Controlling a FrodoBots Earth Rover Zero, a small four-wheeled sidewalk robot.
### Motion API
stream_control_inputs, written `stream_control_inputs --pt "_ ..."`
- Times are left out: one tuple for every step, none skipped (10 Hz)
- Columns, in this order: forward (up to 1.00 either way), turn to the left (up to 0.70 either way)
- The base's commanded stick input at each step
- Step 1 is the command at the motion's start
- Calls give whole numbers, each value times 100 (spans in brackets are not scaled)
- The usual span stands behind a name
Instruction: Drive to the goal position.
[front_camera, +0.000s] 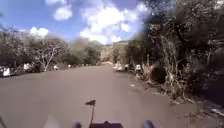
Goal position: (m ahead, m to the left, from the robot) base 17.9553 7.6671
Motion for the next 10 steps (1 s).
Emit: stream_control_inputs --pt "70 0" --pt "70 0" --pt "70 0" --pt "70 0" --pt "70 0" --pt "70 0" --pt "70 0" --pt "70 0" --pt "70 0" --pt "70 0"
